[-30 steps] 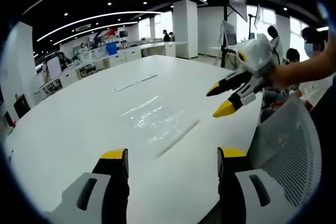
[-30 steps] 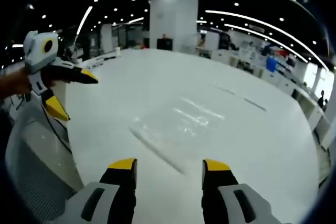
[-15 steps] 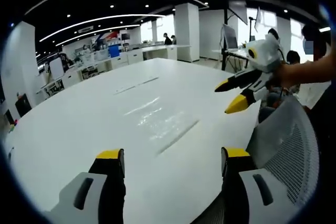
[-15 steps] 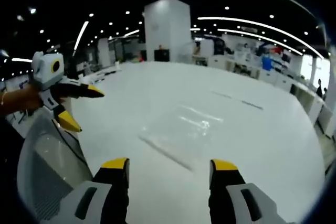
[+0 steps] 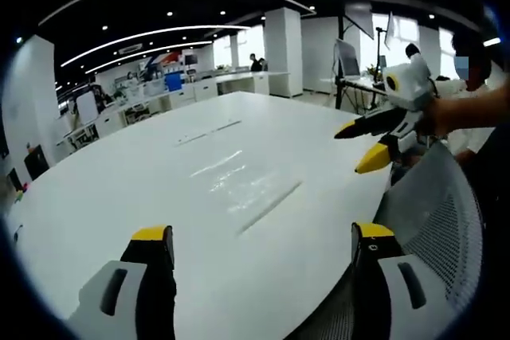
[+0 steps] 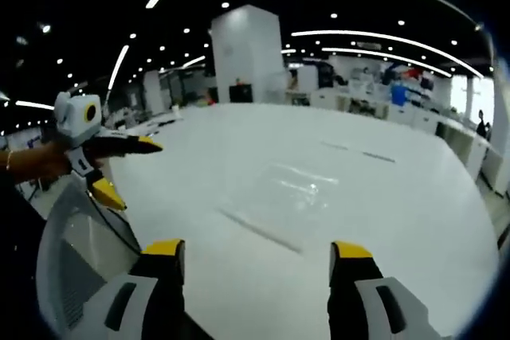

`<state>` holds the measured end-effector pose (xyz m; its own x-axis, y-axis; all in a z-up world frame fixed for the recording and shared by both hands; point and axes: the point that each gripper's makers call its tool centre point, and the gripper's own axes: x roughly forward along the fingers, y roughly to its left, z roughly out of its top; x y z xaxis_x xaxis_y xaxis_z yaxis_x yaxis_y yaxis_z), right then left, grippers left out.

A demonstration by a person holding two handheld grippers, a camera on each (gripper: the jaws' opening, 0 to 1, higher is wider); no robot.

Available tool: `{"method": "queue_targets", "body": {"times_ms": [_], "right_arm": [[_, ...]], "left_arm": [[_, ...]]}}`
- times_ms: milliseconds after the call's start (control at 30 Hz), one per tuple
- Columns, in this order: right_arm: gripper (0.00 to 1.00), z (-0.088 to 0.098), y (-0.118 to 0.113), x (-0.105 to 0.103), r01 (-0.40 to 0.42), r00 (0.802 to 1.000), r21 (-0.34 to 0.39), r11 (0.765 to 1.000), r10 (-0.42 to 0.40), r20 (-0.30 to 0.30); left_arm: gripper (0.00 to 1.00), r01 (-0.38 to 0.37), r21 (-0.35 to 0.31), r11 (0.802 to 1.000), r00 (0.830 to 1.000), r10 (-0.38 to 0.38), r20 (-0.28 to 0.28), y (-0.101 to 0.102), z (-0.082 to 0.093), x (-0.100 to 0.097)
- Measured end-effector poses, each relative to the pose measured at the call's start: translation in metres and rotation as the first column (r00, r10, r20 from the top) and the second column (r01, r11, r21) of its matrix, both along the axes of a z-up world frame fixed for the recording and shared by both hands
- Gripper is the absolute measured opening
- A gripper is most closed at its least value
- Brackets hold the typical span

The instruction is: Open the resealable bag by pulling the two sides of the seal apart until the entire bag opening is separated and visibly accessible.

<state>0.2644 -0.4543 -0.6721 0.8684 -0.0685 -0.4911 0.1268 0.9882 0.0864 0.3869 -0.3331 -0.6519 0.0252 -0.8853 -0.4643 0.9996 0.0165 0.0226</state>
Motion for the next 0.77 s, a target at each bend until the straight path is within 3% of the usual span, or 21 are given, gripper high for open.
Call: {"method": "queue_targets", "body": {"times_ms": [167,267,500,767], "right_arm": [[0.87,0.011,0.005,0.001,0.004,0.996,0.004,1.0,-0.004,0.084],[0.94,0.011,0.011,-0.002,-0.007,0.996,0.006,1.0,0.006,0.088],[0.97,0.006,0.021,-0.008,-0.02,0.996,0.061,0.998,0.015,0.085],[0.97,0.011,0.015,-0.012,0.007,0.995,0.035,0.999,-0.011,0.095]], "left_arm": [[0.93,-0.008,-0.008,1.0,1.0,0.008,-0.009,0.001,0.002,-0.001],[0.96,-0.006,-0.006,1.0,1.0,0.006,-0.012,0.003,0.001,-0.005],[0.99,0.016,-0.033,0.999,1.0,-0.016,-0.018,0.005,0.004,-0.016],[0.99,0.031,-0.049,0.998,0.999,-0.032,-0.018,0.006,0.009,-0.02]]}}
